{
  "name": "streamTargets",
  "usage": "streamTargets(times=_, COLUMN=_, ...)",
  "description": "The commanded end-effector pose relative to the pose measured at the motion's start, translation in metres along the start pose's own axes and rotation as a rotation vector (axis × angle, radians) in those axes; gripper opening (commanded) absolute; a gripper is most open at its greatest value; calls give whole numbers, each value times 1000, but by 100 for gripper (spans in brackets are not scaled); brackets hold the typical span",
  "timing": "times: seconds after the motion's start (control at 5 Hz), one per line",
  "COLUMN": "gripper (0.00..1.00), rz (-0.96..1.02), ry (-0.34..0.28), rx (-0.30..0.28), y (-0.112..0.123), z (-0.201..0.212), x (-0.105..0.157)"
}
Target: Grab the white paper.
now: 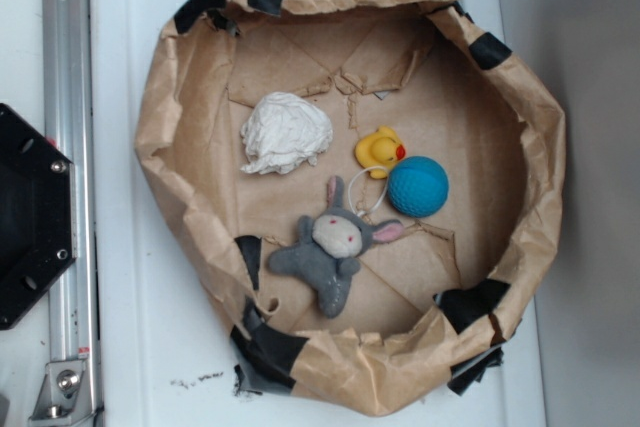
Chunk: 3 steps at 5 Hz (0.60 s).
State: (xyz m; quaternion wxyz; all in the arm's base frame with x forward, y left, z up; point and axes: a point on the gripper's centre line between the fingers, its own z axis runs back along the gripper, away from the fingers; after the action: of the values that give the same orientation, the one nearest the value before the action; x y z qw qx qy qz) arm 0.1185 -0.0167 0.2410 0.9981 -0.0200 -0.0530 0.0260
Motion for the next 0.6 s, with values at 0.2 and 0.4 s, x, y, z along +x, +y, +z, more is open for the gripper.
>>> streamTargets(times=0.2, gripper=100, rz=23, ry=-61, rx=11, y=7, z=-14, x=44)
streamTargets(times=0.4, gripper=100, rz=15, ry=-150, rx=-9, y=17, z=-26, x=85)
